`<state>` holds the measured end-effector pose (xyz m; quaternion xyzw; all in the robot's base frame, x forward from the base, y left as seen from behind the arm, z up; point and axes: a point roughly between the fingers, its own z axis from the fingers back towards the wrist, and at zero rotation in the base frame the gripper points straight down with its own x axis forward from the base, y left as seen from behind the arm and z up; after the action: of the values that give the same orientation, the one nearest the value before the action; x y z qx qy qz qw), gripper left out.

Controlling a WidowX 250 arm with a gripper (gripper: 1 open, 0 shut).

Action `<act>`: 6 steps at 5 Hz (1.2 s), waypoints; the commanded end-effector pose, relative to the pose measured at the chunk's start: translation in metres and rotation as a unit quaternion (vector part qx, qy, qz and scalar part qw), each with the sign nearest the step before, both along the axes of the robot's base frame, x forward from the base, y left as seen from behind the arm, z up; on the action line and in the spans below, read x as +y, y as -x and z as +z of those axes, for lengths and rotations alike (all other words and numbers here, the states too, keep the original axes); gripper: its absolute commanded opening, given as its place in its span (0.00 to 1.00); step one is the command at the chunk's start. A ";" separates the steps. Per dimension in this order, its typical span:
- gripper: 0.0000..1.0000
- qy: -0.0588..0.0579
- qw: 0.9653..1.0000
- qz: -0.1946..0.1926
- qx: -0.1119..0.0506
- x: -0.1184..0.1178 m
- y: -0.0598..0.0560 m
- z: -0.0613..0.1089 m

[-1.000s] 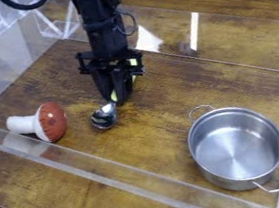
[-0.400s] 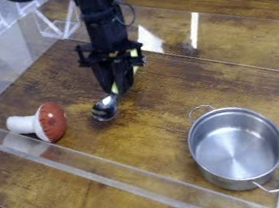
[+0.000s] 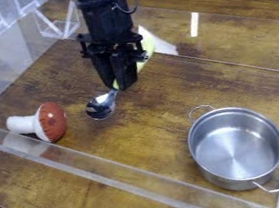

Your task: Move the green spoon to the right

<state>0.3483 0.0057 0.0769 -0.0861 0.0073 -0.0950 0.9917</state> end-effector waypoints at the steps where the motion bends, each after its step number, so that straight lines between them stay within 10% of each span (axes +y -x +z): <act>1: 0.00 -0.028 0.998 0.025 -0.045 -0.027 -0.014 0.047; 2: 0.00 -0.047 0.997 0.029 -0.055 -0.069 -0.036 0.062; 4: 0.00 -0.060 0.990 -0.101 -0.072 -0.154 -0.059 0.064; 6: 0.00 -0.068 0.992 -0.086 -0.055 -0.146 -0.098 0.030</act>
<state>0.4384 -0.1489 0.0691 -0.0083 0.0134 -0.1923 0.9812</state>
